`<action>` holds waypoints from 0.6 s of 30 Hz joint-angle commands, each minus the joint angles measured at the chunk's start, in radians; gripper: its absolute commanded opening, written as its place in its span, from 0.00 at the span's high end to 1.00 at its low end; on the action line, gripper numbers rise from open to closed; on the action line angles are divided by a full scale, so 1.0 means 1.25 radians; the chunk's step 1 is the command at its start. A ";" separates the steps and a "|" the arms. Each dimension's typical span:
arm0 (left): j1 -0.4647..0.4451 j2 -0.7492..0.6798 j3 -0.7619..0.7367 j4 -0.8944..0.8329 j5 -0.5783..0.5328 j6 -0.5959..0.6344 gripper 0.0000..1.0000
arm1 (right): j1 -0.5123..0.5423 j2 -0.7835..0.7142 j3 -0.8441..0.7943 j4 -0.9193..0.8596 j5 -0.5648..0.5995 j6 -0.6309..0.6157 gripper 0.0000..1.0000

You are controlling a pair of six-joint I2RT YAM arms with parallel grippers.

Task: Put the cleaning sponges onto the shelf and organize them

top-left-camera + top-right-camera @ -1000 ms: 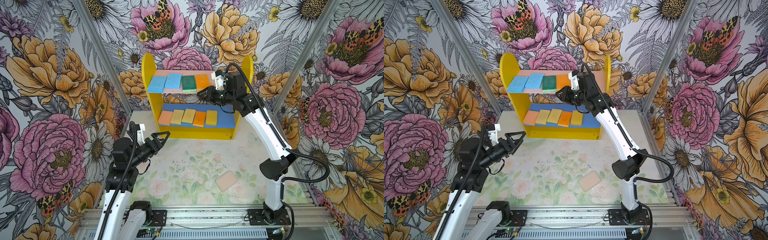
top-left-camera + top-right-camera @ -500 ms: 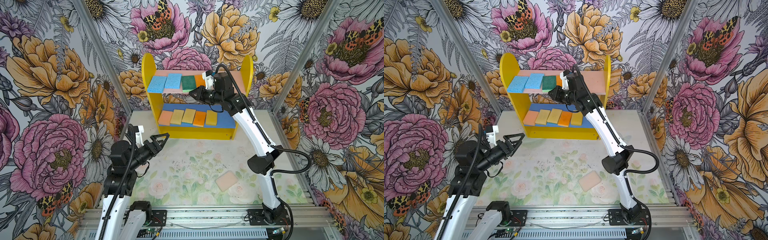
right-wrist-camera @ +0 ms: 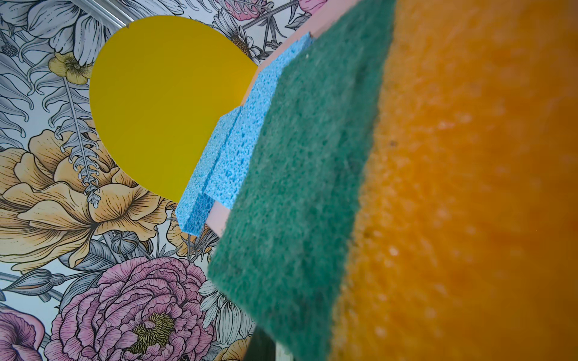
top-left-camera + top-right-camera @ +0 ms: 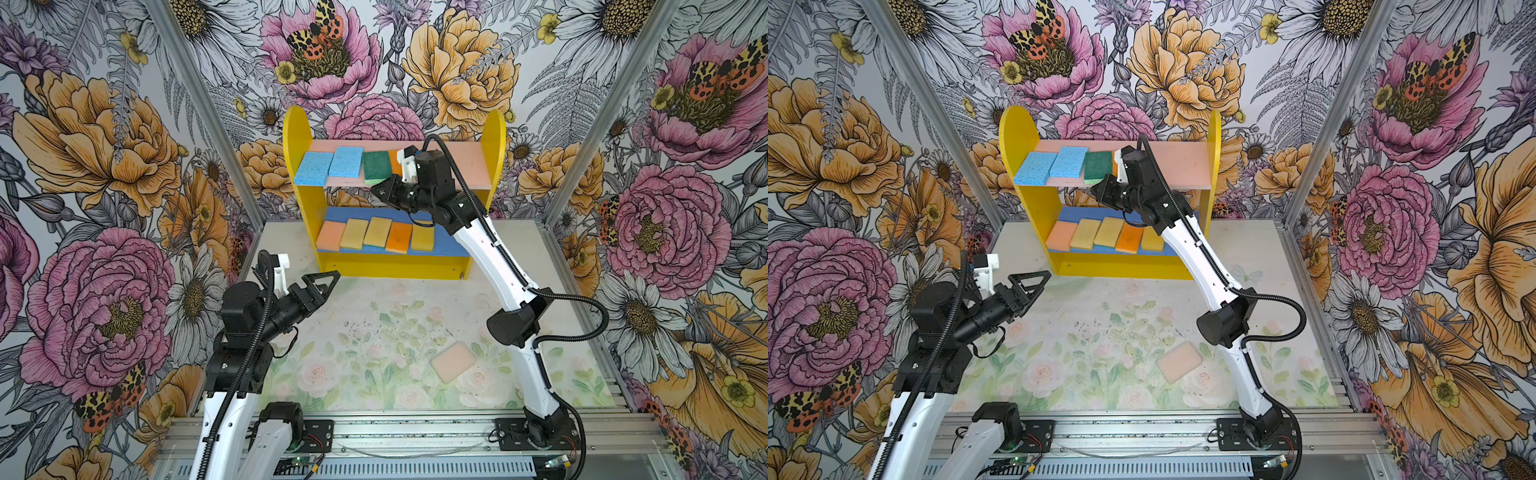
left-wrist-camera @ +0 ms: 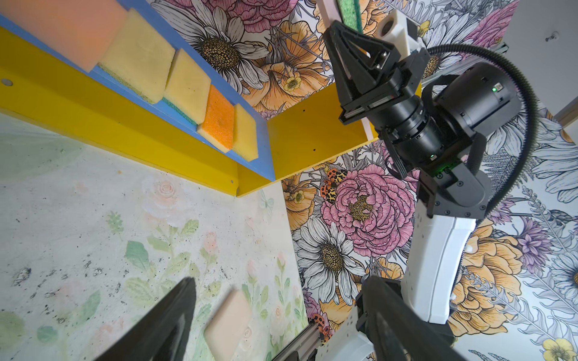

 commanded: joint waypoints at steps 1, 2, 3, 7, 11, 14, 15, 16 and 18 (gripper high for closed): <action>-0.006 -0.011 0.024 -0.014 0.005 0.019 0.15 | 0.000 0.027 0.028 0.102 0.021 0.027 0.87; -0.007 -0.011 0.024 -0.016 0.005 0.019 0.16 | 0.000 0.030 0.030 0.106 0.018 0.032 0.87; -0.007 -0.013 0.024 -0.018 0.004 0.021 0.15 | 0.001 0.035 0.031 0.112 0.013 0.037 0.87; -0.006 -0.019 0.024 -0.026 0.001 0.021 0.15 | 0.006 0.043 0.031 0.123 -0.012 0.046 0.87; -0.008 -0.022 0.022 -0.025 0.004 0.019 0.15 | 0.018 0.012 -0.023 0.119 -0.084 0.030 0.86; -0.013 -0.032 0.010 -0.027 0.007 0.025 0.15 | 0.055 -0.116 -0.224 0.120 -0.061 -0.050 0.78; -0.015 -0.039 0.000 -0.026 0.008 0.028 0.16 | 0.072 -0.181 -0.303 0.121 -0.033 -0.085 0.74; -0.019 -0.044 -0.013 -0.026 0.008 0.031 0.15 | 0.088 -0.243 -0.396 0.122 -0.008 -0.119 0.69; -0.030 -0.054 -0.038 -0.027 0.005 0.030 0.14 | 0.112 -0.365 -0.567 0.123 0.053 -0.155 0.59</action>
